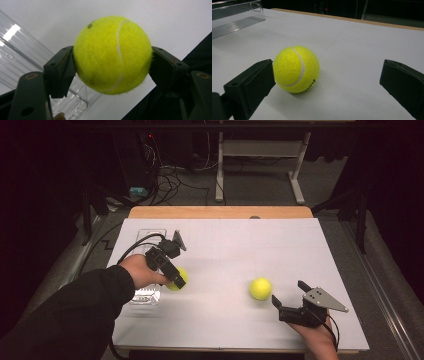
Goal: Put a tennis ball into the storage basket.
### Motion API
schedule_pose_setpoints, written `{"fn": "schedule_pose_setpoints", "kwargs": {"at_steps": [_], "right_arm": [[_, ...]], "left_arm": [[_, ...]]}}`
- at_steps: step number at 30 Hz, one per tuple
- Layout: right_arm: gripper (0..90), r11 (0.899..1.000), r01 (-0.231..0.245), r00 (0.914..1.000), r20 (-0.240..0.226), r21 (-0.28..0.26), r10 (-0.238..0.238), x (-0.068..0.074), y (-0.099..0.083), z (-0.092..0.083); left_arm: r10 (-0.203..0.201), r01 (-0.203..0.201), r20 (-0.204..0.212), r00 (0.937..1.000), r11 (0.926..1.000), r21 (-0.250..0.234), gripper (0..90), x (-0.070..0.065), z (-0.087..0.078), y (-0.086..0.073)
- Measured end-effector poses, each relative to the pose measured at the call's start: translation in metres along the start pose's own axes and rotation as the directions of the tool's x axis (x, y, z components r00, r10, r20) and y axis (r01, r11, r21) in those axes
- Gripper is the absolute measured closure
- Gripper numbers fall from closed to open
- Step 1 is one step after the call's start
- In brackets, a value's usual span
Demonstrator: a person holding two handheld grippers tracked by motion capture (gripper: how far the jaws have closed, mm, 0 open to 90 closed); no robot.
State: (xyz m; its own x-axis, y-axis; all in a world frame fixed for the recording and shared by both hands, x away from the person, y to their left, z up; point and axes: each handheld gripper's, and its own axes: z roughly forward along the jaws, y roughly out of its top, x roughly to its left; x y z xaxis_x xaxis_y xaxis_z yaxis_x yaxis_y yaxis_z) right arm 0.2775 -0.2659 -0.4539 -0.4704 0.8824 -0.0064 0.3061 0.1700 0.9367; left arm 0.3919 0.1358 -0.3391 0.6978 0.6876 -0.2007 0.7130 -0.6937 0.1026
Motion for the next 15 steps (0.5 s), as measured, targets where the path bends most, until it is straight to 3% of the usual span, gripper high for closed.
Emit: {"fn": "schedule_pose_setpoints", "kwargs": {"at_steps": [15], "right_arm": [[0.0, 1.000, 0.001, 1.0000, 0.001, 0.001, -0.001, 0.000, 0.000, 0.000]], "left_arm": [[-0.056, 0.056, -0.006, 0.9984, 0.9983, -0.016, 26.6, 0.020, -0.015, -0.007]]}}
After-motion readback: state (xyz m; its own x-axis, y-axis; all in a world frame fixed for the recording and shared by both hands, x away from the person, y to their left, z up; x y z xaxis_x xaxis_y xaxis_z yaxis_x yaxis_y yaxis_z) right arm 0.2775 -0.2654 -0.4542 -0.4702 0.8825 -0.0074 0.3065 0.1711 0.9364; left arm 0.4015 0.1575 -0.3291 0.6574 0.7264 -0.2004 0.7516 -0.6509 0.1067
